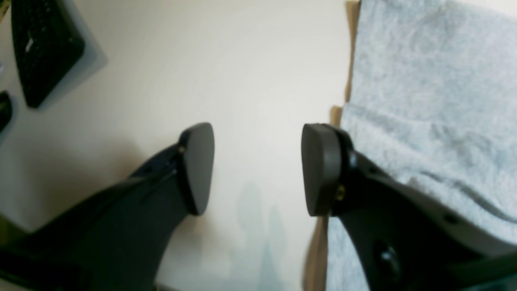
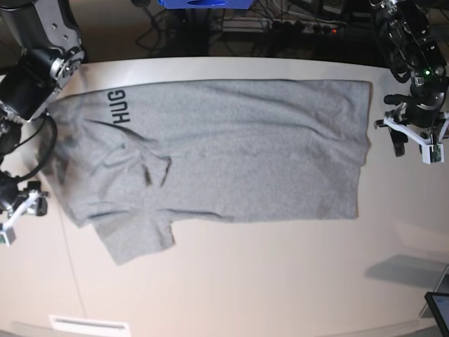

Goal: Fold the T-shirt properly
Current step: 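Open both grippers and raise them off the shirt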

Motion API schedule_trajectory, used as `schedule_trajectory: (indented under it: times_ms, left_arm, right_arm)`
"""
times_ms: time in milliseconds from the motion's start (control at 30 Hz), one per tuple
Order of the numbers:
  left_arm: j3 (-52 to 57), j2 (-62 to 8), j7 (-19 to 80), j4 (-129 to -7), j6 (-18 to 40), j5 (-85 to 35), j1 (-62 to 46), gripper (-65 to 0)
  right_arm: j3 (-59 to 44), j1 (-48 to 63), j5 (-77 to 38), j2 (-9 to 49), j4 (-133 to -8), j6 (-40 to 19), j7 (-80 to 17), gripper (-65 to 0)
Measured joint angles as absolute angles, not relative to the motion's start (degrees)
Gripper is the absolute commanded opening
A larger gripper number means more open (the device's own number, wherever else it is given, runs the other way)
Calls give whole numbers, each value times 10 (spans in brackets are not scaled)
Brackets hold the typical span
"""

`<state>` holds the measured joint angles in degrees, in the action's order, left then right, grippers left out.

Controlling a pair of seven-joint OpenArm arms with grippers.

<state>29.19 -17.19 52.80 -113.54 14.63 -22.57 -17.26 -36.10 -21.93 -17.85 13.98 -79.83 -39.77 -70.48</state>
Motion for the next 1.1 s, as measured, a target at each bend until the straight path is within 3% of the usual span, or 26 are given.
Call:
schedule_trajectory:
  times_ms: [367, 700, 1100]
  left_arm:
    - [291, -164, 530, -1127, 146, -228, -166, -309]
    - [291, -164, 529, -1127, 149, -225, -167, -309]
    - [292, -164, 529, -1127, 148, -225, -173, -309]
  right_arm:
    - [-360, -248, -361, 180, -593, -397, -698, -319]
    - [-357, -292, -362, 242, -468, -396, -644, -319]
    - [-219, -313, -359, 260, -347, -395, -541, -319]
